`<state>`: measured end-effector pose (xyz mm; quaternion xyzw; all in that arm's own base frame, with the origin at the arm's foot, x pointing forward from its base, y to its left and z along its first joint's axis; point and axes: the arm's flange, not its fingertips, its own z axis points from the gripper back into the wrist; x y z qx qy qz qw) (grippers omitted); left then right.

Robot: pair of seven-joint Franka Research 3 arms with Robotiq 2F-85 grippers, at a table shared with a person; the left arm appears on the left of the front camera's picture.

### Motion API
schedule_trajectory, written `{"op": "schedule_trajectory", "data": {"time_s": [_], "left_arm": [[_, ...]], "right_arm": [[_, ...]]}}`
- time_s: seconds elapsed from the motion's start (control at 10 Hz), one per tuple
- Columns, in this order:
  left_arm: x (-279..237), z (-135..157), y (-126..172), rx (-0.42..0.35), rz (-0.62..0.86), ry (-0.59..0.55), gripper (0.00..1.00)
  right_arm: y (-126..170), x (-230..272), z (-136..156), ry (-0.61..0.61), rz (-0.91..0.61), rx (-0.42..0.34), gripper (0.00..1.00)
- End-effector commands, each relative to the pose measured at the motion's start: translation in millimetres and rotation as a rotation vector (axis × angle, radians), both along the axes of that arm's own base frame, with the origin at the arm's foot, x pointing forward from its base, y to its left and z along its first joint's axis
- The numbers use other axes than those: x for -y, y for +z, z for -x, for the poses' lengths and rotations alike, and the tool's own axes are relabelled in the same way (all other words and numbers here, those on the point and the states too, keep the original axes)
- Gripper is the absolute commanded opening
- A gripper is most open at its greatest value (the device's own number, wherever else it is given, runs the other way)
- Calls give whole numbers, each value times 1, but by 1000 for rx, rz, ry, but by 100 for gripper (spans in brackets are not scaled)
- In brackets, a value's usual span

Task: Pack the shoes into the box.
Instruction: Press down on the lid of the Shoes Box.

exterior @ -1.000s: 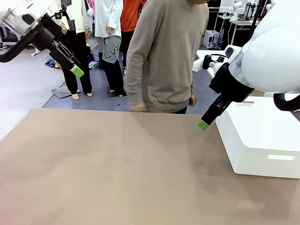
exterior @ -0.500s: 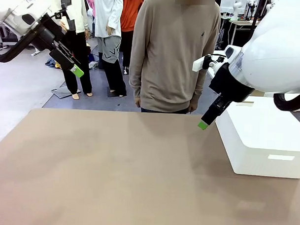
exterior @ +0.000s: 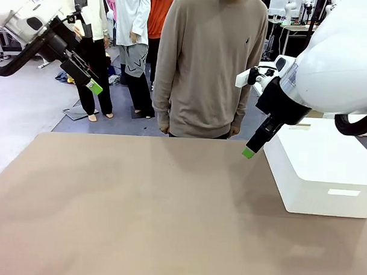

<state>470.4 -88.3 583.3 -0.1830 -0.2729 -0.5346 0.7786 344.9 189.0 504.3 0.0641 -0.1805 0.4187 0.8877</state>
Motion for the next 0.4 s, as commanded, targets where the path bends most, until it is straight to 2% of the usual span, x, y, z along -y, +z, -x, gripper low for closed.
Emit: {"op": "schedule_trajectory", "data": {"time_s": [0.0, 0.3], "left_arm": [[-2, 0, 2, 4, -3, -3, 100], [-2, 0, 2, 4, -3, -3, 100]], "right_arm": [[1, 1, -1, 3, 2, 4, 100], [1, 1, -1, 3, 2, 4, 100]]}}
